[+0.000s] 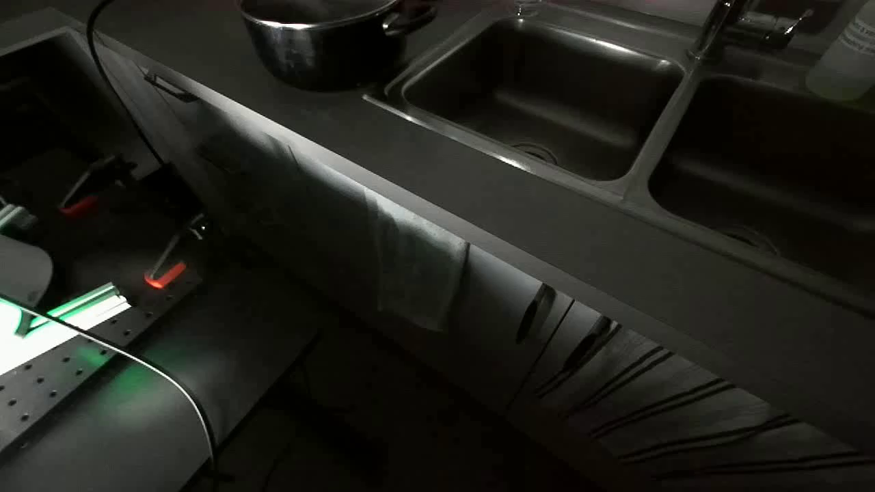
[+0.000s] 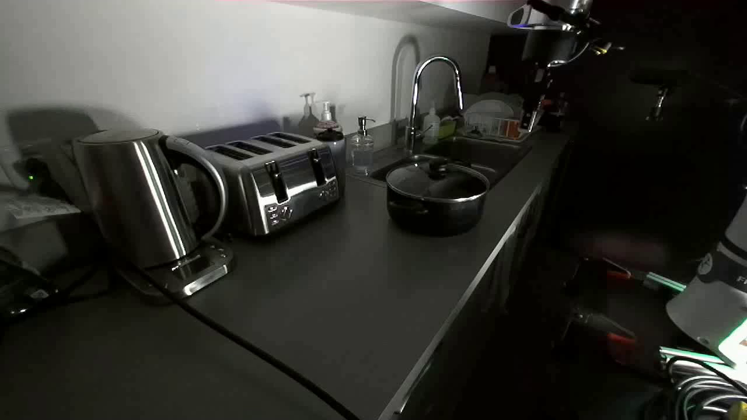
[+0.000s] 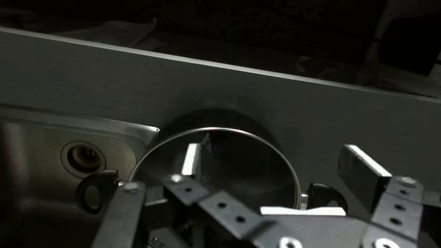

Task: Remove the glass lid from the black pot.

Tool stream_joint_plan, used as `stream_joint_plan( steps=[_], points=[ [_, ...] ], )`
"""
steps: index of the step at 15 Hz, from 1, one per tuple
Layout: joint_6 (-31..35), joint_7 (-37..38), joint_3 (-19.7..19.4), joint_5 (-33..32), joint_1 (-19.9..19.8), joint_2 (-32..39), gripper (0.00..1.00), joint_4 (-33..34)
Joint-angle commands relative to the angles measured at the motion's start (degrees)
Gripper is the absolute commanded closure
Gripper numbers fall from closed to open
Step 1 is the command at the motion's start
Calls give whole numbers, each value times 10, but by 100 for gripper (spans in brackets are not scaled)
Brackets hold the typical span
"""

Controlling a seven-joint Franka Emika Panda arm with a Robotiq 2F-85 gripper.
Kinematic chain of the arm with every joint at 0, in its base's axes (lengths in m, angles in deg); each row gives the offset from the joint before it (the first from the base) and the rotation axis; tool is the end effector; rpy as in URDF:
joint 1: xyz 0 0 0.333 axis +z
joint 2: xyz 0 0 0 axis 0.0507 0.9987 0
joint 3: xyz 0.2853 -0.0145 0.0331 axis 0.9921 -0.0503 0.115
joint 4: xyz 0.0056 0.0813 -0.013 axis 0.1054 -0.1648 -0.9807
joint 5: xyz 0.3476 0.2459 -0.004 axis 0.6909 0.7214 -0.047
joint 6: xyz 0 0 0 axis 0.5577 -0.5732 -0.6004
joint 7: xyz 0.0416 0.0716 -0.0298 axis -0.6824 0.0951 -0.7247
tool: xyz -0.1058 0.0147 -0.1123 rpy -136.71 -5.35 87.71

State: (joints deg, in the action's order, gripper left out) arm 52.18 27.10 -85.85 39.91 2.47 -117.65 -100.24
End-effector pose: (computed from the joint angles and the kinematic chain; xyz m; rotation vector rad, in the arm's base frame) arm 0.4166 -0.0382 0.3604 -3.1290 -0.1748 -0.1266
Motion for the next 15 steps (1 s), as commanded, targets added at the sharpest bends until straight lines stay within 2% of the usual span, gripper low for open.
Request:
stream_joint_plan(
  steps=[1, 11, 15],
  points=[
    [-1, -1, 2, 1, -2, 0, 0, 1],
    [-1, -1, 2, 1, -2, 0, 0, 1],
    [12, 17, 16, -6, -2, 37, 0, 16]
  ],
)
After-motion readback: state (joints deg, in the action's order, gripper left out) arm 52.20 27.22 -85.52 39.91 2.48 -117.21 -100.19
